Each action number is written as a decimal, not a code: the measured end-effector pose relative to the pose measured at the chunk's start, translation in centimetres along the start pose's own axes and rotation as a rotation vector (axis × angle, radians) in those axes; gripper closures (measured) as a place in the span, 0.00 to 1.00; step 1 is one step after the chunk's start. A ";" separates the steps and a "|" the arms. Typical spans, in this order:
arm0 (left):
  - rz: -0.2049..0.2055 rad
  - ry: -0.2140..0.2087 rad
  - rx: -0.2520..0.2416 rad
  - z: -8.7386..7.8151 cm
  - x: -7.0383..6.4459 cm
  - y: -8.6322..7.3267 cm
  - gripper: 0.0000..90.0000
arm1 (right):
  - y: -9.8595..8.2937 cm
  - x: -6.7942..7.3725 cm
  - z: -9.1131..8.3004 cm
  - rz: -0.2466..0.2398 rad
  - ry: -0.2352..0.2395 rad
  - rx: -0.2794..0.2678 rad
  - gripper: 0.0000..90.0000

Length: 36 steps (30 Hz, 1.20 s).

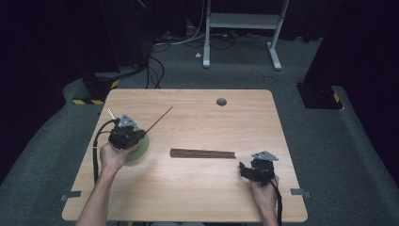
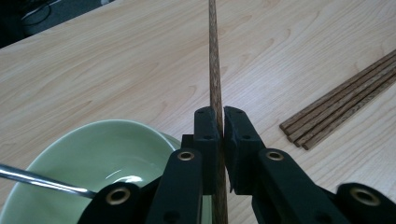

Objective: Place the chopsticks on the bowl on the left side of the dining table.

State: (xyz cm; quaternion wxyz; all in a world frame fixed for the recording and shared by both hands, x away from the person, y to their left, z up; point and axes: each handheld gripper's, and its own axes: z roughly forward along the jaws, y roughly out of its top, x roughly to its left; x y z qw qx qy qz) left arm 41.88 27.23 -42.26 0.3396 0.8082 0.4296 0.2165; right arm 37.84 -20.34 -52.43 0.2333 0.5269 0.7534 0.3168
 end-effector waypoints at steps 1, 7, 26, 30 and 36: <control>-0.003 0.001 -0.002 -0.1 0.1 -0.1 0.93 | 0.0 0.0 0.0 0.000 0.000 0.000 0.27; -0.020 0.015 0.001 -0.5 0.9 -0.9 0.93 | 0.0 0.0 0.0 0.000 0.000 0.000 0.27; -0.036 0.084 0.024 -1.4 3.3 -2.8 0.93 | 0.0 0.0 0.0 0.001 -0.002 0.000 0.27; -0.031 0.098 0.042 -1.2 3.6 -3.3 0.93 | 0.0 0.0 0.0 0.001 -0.002 0.000 0.27; -0.055 0.108 0.040 -1.3 4.5 -4.0 0.93 | 0.0 0.0 0.0 0.001 -0.002 0.000 0.27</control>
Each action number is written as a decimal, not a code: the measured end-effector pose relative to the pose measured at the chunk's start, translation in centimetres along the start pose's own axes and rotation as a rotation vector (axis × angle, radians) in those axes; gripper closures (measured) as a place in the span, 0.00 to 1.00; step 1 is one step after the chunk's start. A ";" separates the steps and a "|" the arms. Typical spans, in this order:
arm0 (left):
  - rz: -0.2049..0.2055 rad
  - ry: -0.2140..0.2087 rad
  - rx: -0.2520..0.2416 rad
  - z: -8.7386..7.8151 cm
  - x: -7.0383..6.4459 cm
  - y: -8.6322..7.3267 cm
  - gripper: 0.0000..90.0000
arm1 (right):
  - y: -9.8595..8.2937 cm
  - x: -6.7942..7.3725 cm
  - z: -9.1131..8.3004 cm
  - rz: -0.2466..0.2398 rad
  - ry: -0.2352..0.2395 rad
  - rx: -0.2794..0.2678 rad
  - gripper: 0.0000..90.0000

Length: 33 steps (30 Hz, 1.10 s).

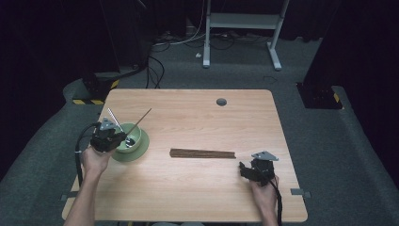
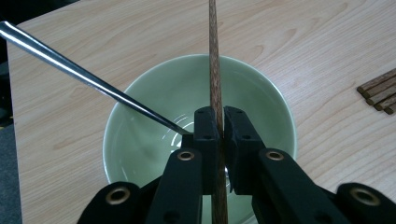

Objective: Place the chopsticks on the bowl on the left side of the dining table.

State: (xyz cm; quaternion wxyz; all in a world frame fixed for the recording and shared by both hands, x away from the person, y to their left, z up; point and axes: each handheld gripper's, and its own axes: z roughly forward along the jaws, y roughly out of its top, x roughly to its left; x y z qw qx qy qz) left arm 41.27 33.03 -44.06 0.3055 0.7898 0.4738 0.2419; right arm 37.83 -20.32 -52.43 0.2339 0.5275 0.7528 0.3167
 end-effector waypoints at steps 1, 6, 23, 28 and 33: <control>-0.001 0.002 0.002 0.0 0.1 -0.1 0.93 | 0.0 0.0 0.0 0.000 0.000 0.000 0.27; -0.010 0.012 0.018 0.4 0.7 -0.5 0.93 | 0.0 0.0 0.0 0.000 -0.001 0.000 0.27; -0.008 0.021 0.031 0.7 2.1 -0.5 0.93 | 0.0 0.0 0.0 0.000 -0.002 0.000 0.27; -0.005 0.023 0.033 0.7 2.1 -0.5 0.92 | 0.0 0.0 0.0 0.000 -0.002 0.000 0.27; -0.034 0.037 0.017 0.9 2.4 -0.6 0.81 | 0.0 0.0 0.0 0.000 -0.002 0.000 0.27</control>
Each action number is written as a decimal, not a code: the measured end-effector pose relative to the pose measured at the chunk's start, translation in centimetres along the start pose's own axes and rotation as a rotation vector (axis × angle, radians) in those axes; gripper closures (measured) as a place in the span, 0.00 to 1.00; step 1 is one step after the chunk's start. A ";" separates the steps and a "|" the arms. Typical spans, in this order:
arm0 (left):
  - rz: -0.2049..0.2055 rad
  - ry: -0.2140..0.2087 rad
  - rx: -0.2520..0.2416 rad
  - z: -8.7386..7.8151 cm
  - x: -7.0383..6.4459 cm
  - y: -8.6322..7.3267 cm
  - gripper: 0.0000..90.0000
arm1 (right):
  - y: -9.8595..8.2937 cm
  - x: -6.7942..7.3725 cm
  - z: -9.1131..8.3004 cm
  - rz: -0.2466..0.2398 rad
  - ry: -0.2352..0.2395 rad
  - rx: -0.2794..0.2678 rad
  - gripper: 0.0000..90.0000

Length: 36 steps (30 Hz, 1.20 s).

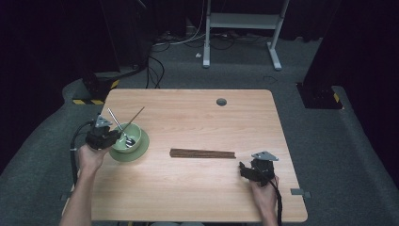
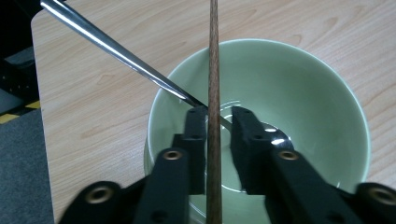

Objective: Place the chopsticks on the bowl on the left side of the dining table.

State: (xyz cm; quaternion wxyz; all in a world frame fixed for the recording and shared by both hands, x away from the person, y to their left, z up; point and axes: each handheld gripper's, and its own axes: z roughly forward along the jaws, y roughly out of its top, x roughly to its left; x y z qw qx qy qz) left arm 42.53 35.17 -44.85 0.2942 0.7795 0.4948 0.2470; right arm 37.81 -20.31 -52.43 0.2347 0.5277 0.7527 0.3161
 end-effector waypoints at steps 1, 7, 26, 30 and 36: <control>0.000 0.000 0.000 0.0 0.0 0.0 0.78 | 0.0 0.0 0.0 0.000 0.000 0.000 0.27; -0.051 0.012 -0.038 -0.4 -0.2 0.1 0.64 | 0.0 0.0 0.0 0.001 0.000 0.000 0.27; -0.134 -0.072 -0.128 -0.6 -2.9 1.7 0.41 | 0.0 0.0 0.0 0.000 0.001 0.000 0.27; -0.124 -0.094 -0.131 -0.6 -3.6 2.1 0.40 | 0.0 0.0 0.0 0.000 0.001 0.000 0.27; -0.108 -0.103 -0.134 -0.5 -4.5 2.6 0.36 | 0.0 0.0 0.0 0.000 0.001 0.000 0.27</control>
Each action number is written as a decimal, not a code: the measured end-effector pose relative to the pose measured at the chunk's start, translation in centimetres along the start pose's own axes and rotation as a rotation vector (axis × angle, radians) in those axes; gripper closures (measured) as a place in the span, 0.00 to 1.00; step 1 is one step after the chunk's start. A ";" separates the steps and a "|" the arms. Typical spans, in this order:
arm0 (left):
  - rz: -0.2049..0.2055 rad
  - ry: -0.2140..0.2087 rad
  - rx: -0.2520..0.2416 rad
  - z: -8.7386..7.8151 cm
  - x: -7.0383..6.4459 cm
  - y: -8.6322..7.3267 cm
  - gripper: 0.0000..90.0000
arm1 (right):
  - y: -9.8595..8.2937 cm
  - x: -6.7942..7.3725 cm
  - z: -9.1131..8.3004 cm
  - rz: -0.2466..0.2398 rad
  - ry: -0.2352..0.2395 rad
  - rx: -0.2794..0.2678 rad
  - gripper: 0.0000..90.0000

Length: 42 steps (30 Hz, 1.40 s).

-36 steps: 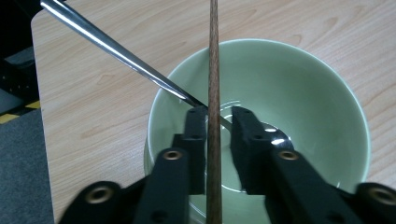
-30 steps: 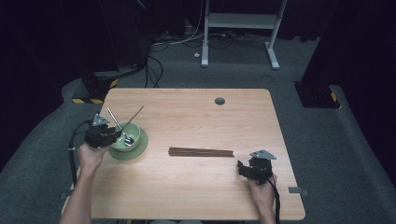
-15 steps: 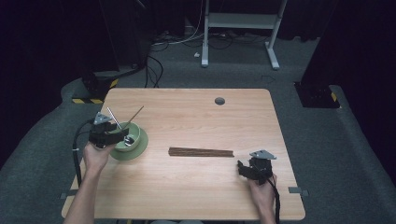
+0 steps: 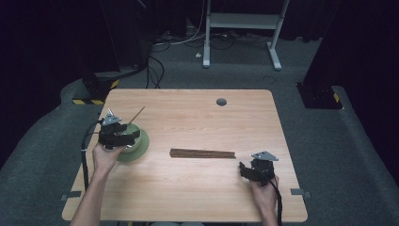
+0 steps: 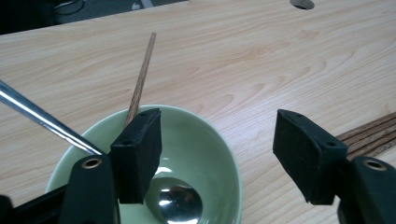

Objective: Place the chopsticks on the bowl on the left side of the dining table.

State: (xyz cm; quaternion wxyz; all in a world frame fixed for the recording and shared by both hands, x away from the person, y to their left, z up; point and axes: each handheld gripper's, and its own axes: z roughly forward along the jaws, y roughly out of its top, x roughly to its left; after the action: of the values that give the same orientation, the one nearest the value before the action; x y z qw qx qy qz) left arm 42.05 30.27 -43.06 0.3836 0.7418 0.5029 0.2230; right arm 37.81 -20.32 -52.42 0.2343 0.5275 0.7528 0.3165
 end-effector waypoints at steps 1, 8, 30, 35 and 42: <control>0.001 -0.003 -0.004 0.0 -0.1 0.0 0.35 | 0.0 0.0 0.0 0.001 0.000 0.000 0.27; 0.004 -0.017 -0.011 0.0 -0.8 0.2 0.33 | 0.0 0.0 0.0 0.000 0.000 0.000 0.28; 0.029 -0.122 -0.030 1.4 -5.2 1.0 0.27 | 0.0 0.0 0.0 -0.001 0.002 0.000 0.28; 0.019 -0.162 -0.050 1.7 -6.2 1.3 0.27 | 0.0 0.0 0.0 0.000 0.002 0.000 0.28; 0.024 -0.181 -0.044 2.5 -7.2 1.5 0.27 | 0.0 0.0 0.0 -0.001 0.002 0.000 0.28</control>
State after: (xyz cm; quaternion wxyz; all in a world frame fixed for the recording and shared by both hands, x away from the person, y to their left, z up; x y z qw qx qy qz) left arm 41.83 22.47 -43.02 0.4411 0.7563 0.4519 0.1707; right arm 37.80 -20.31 -52.42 0.2338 0.5269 0.7532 0.3168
